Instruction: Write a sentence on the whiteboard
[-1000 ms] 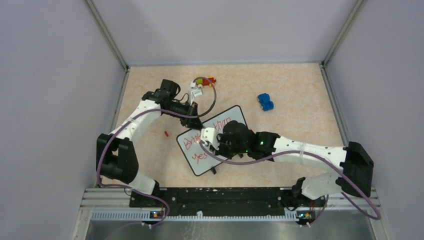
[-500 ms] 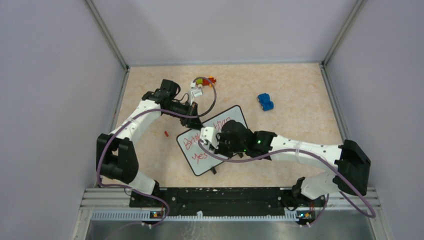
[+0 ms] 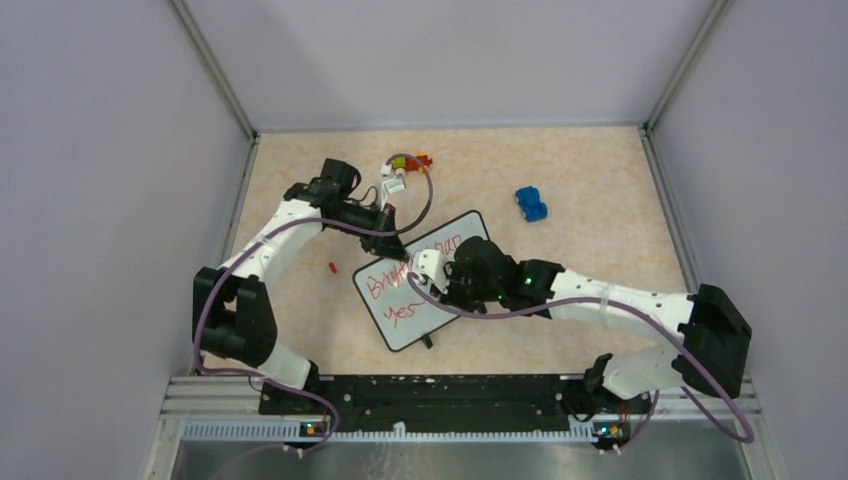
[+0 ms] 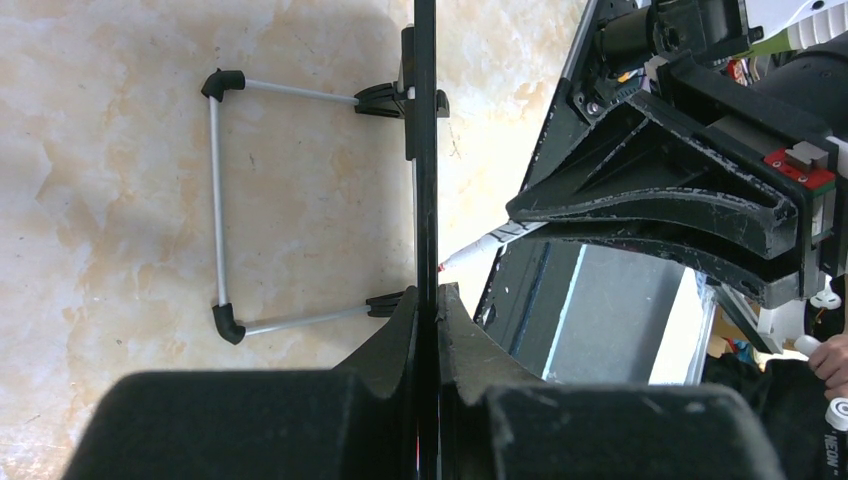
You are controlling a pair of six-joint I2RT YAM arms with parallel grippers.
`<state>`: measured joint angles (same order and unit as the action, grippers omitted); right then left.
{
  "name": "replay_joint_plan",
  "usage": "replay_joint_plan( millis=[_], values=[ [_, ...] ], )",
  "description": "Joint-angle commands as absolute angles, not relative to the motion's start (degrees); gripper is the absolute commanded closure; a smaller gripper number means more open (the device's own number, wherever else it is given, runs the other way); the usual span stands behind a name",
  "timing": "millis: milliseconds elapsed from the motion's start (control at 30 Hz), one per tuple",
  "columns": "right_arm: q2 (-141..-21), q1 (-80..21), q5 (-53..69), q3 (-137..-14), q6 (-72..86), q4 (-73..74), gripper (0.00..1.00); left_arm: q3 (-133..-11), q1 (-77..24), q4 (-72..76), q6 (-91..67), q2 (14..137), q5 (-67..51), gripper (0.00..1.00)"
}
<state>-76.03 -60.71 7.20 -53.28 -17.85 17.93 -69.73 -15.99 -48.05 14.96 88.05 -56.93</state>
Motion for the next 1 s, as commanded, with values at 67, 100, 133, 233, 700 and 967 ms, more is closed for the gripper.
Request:
replay_joint_plan(
  millis=[67,100,133,233,700,967],
  values=[
    [-73.75,-59.51,5.69,-54.39,-18.42,18.00,1.00,-69.86,-16.61,-49.48,15.68,89.07,-56.77,1.00],
    [-73.61,-59.50,6.44,-54.67,-18.47,17.80,1.00,-69.81,-16.62,-49.53,15.71,89.06,-56.78,1.00],
    [-73.44,-59.55,7.14,-54.89,-18.39,17.57,1.00,-69.86,-16.61,-49.49,15.69,89.11,-56.78,1.00],
    [-73.83,-59.74,8.57,-56.04,-18.13,16.95,1.00,-69.93,-16.61,-49.65,15.68,89.10,-56.77,1.00],
    [-77.09,-60.30,8.58,-57.38,-17.93,13.89,1.00,-69.73,-16.61,-49.67,16.15,89.18,-56.87,1.00],
    [-77.91,-60.46,9.05,-55.03,-17.54,14.41,1.00,-69.86,-16.61,-49.68,16.18,89.47,-56.77,1.00]
  ],
)
